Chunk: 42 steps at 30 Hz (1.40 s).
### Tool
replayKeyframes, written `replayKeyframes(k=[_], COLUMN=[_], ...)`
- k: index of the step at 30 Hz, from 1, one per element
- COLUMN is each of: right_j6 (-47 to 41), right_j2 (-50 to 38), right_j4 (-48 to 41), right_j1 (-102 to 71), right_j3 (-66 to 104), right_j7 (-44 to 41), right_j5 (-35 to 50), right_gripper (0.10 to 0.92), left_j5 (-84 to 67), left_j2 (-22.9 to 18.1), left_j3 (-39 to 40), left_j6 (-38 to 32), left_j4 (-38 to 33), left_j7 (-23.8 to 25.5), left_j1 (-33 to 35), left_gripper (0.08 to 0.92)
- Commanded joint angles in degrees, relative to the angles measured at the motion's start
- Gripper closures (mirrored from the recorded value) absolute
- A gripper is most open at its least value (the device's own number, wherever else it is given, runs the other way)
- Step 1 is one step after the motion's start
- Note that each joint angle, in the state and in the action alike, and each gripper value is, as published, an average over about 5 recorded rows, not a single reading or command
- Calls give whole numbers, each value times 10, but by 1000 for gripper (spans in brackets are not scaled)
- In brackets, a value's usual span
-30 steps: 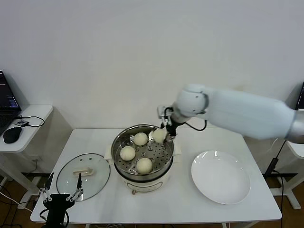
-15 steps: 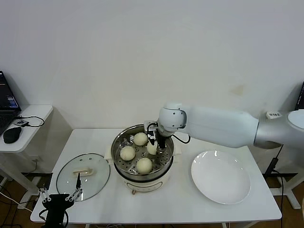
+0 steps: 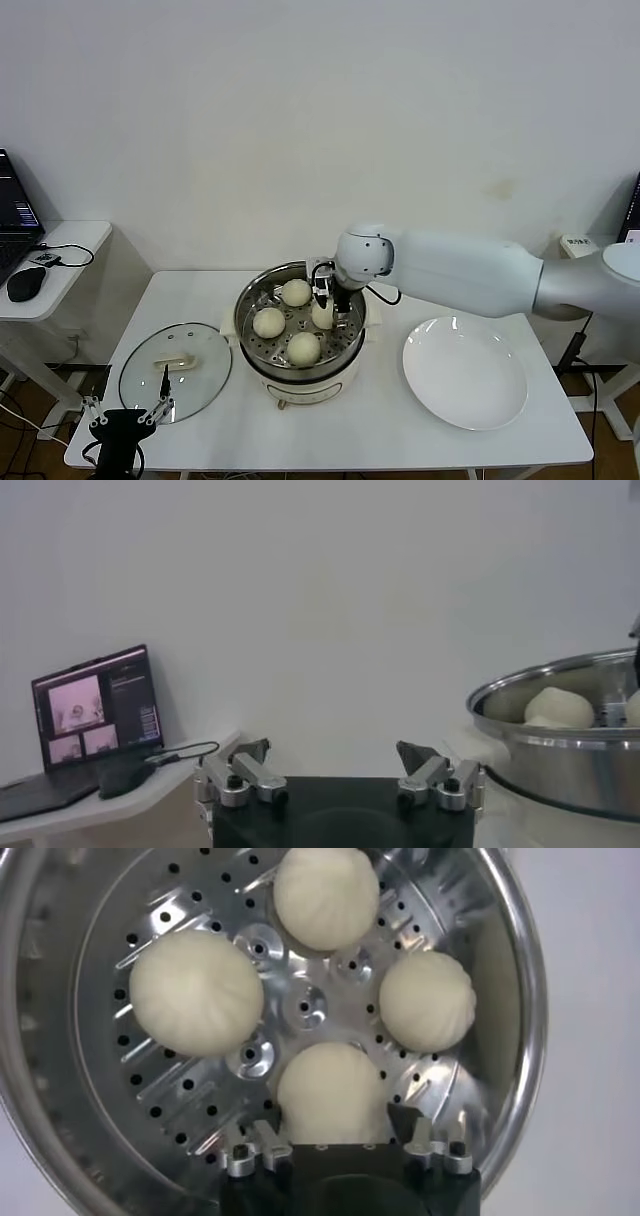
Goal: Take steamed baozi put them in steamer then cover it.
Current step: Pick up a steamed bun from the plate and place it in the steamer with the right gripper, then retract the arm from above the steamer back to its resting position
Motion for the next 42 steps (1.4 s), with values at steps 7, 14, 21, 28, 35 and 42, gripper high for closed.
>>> replayKeyframes(k=[7, 14, 21, 28, 35, 42], right_j6=[23, 195, 347, 497, 571, 574], right_j2=[-213, -350, -299, -83, 115, 191], right_j4=[188, 262, 278, 241, 236, 255], right_j1=[-86, -391, -782, -987, -1078, -1151], right_j3=[151, 393, 741, 986, 1110, 1133], right_j7=[184, 394, 444, 399, 355, 360], right_j5=[47, 79, -10, -106, -129, -153], right_gripper=[203, 203, 203, 203, 203, 203], left_j5=[1, 4, 5, 47, 263, 513], left_j2=[1, 3, -3, -1, 20, 65], left_j3=[11, 20, 38, 47, 34, -26], left_j6=[1, 1, 0, 6, 14, -12], left_j4=[6, 20, 39, 53, 101, 138], left_j7=[1, -3, -11, -13, -17, 15], left_j1=[-8, -15, -26, -28, -48, -35], left_gripper=[177, 177, 177, 177, 177, 177])
